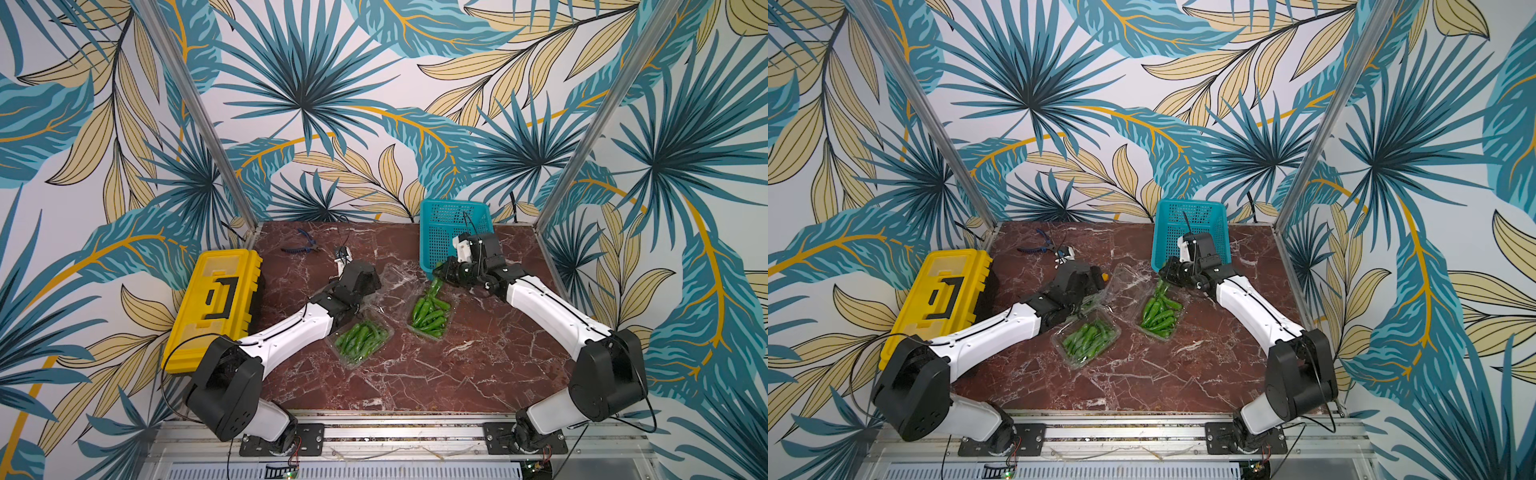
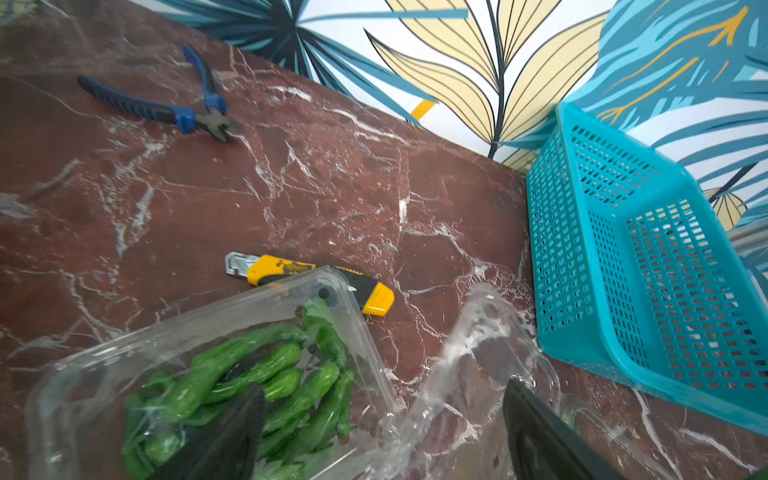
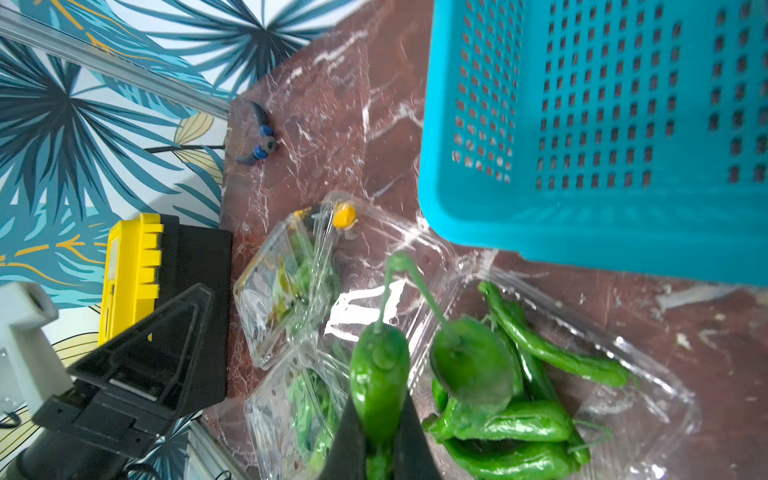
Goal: Take small green peppers out of containers
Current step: Pick up the green pepper from the packing box, then place the green pepper in the basket.
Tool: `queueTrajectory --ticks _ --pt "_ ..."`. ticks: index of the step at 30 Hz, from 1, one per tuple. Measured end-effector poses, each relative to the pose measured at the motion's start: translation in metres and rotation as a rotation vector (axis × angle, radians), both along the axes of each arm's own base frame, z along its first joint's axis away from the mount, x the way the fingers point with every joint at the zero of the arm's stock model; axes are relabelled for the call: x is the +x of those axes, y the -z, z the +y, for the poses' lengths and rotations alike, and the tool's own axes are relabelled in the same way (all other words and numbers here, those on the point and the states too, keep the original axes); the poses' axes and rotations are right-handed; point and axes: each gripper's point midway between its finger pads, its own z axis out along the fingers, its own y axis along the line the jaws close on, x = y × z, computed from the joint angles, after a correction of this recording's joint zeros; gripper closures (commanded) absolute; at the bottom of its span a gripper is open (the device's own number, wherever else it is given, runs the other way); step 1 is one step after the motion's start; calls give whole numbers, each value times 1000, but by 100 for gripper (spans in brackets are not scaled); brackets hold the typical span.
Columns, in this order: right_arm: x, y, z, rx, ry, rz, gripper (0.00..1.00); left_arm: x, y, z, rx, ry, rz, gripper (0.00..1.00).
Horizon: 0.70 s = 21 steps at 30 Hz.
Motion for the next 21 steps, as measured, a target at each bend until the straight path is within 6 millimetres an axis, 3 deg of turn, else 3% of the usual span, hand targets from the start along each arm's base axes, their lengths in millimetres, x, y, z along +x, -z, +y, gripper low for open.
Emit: queueTrajectory --ticks 4,7,9,11,16,18,21 --pt "37 -47 -20 -33 82 -126 100 -2 -12 -5 23 62 -21 8" --pt "73 -52 -42 -55 161 -135 100 -2 -9 -29 51 186 -5 8" --pt "94 -32 -55 -72 203 -89 100 -3 -8 -51 71 278 1 7" --pt "111 6 -67 -90 239 -7 100 -9 -6 -78 91 383 5 7" --pt "114 110 -77 -122 273 235 100 -29 3 -129 108 606 22 7" --pt "109 130 -78 -135 275 289 99 -34 4 -144 106 679 22 6" --pt "102 135 -80 -150 275 325 96 -40 6 -162 113 783 19 4"
